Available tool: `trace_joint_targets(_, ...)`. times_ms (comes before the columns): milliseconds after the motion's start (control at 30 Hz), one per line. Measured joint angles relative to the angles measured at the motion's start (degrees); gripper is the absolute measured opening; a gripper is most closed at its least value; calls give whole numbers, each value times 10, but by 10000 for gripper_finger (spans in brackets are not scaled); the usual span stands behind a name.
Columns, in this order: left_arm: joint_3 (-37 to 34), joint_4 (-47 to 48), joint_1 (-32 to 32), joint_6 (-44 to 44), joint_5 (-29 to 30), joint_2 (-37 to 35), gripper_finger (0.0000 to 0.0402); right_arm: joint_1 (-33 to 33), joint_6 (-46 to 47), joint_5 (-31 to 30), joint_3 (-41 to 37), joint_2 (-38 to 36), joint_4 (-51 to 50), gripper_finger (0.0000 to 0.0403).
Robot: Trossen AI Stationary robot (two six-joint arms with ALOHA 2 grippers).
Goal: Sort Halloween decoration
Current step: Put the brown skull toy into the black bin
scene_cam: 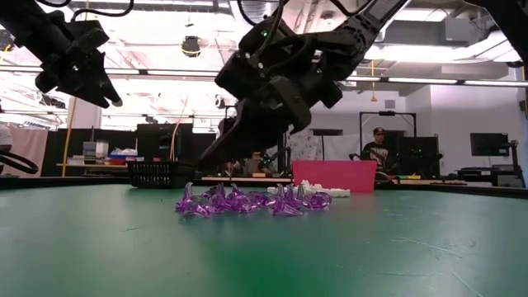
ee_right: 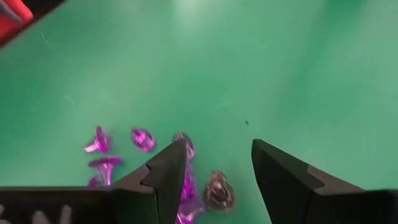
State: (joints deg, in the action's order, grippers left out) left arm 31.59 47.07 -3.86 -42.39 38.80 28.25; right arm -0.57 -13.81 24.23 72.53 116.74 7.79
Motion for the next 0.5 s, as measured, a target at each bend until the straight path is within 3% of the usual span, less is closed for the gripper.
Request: trace_joint_targets(500,0,0,0,-4,-2,0,183,-1,-15,-20,0,35,-16,208)
